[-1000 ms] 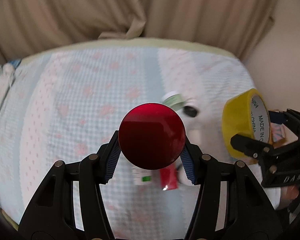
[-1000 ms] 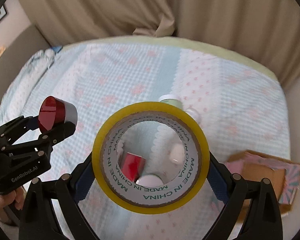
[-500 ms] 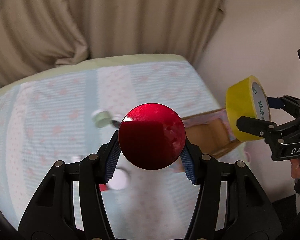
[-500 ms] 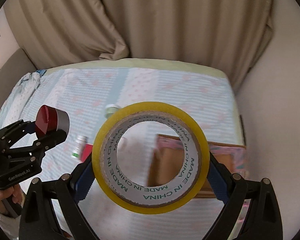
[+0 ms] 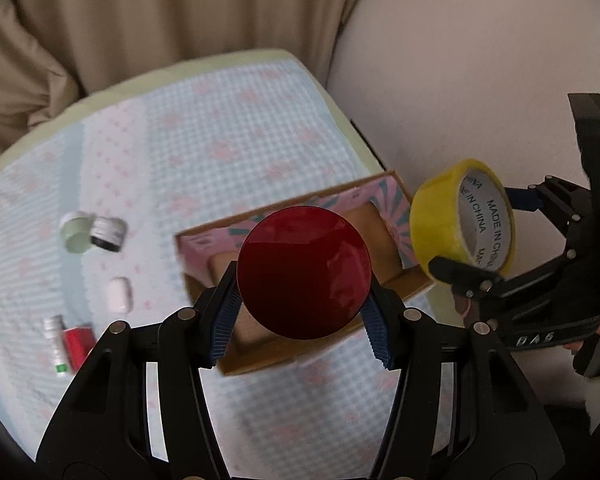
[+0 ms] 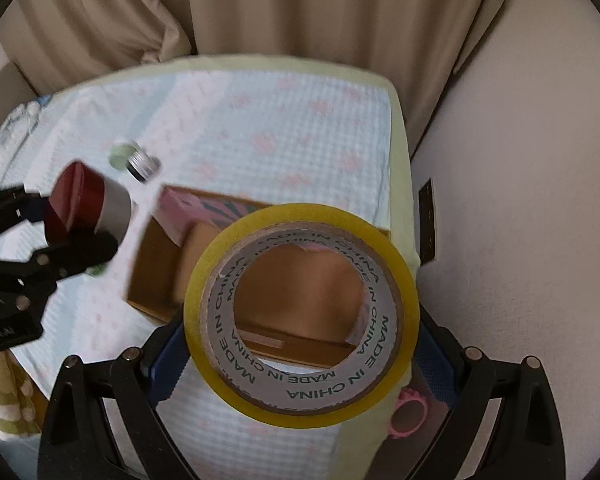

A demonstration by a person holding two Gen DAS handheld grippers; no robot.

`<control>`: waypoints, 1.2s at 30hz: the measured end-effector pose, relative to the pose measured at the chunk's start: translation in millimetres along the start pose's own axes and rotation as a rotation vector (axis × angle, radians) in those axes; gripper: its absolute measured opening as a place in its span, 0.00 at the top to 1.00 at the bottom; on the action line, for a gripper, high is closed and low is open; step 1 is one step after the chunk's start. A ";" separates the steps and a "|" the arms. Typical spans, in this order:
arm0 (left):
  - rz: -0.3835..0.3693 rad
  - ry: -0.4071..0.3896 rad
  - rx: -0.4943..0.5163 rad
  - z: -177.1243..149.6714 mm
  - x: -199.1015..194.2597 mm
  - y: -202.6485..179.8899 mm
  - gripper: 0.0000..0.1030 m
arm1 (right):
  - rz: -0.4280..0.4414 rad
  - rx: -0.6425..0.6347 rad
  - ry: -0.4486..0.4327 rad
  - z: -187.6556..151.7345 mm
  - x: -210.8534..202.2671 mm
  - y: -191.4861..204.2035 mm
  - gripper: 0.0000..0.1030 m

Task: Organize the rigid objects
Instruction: 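Carry the red jar and tape roll into the cardboard box and release both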

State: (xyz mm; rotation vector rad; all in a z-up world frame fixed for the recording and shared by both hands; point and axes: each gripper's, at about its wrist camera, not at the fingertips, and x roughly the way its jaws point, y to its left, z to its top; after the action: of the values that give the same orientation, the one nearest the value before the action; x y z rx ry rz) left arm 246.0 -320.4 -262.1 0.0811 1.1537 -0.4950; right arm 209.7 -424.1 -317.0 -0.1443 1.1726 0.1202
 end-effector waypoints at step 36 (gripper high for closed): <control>0.157 0.254 0.233 8.9 190.3 -4.1 0.00 | 0.099 -0.200 0.200 -30.8 178.1 -6.7 0.00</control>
State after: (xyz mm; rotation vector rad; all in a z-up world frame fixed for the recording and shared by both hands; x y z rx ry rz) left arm 311.0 -390.2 -427.0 0.4441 1.3209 -0.4867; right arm 251.0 -432.7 -492.8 -0.2795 1.3666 0.3168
